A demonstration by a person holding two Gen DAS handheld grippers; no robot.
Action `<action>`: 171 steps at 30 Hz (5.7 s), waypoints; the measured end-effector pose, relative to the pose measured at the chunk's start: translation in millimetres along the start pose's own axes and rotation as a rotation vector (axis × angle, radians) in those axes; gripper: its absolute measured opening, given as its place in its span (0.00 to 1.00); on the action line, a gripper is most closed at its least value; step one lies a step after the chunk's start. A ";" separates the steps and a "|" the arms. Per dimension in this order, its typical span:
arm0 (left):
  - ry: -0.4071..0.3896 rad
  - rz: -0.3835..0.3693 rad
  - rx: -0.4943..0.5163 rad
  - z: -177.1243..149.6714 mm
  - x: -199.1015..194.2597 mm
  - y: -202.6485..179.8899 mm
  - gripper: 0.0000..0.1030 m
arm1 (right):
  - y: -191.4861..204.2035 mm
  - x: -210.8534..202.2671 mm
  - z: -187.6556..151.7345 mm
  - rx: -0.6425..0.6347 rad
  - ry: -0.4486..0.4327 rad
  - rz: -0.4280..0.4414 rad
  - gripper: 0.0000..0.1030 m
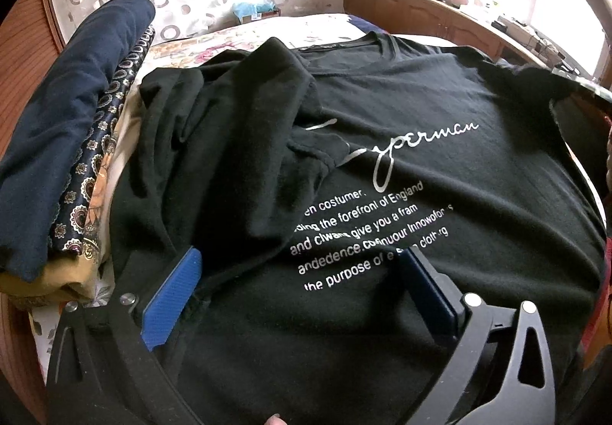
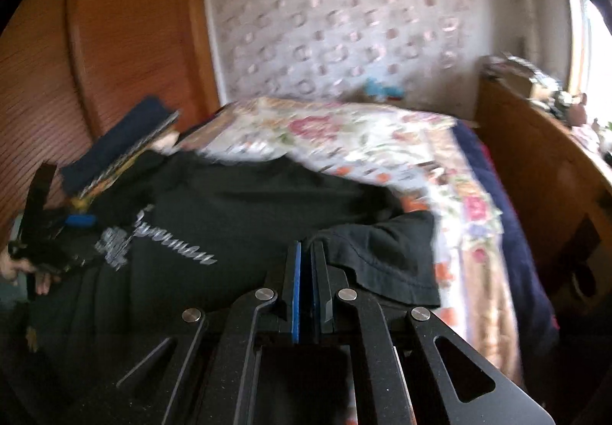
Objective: Fold small clothes
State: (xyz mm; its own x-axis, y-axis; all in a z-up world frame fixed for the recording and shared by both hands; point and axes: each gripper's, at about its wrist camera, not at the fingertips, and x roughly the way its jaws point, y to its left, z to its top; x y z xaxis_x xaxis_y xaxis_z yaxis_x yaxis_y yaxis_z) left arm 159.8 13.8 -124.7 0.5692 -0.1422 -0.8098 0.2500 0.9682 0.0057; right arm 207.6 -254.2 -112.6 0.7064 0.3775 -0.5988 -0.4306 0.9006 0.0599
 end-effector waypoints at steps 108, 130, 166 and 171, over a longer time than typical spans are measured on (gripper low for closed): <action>-0.259 -0.027 -0.063 -9.5 -96.8 -1.7 0.99 | 82.7 21.9 -24.7 -0.088 0.130 0.114 0.51; -0.031 0.109 -0.012 124.5 5.4 53.2 0.48 | 3.0 97.3 7.6 -0.003 0.155 -0.034 0.52; -0.178 0.196 -0.051 147.6 -61.9 96.7 0.03 | -23.8 108.3 16.2 0.034 0.157 -0.039 0.52; -0.213 0.169 -0.048 134.8 -73.6 97.0 0.03 | -41.6 117.2 24.0 0.063 0.169 -0.087 0.52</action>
State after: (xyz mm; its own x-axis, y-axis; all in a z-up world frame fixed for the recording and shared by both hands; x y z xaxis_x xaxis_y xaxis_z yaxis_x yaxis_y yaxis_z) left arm 247.8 90.5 14.5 0.7527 -0.0125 -0.6583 0.1025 0.9898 0.0985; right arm 321.8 -242.2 -166.1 0.6329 0.2609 -0.7290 -0.3321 0.9420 0.0488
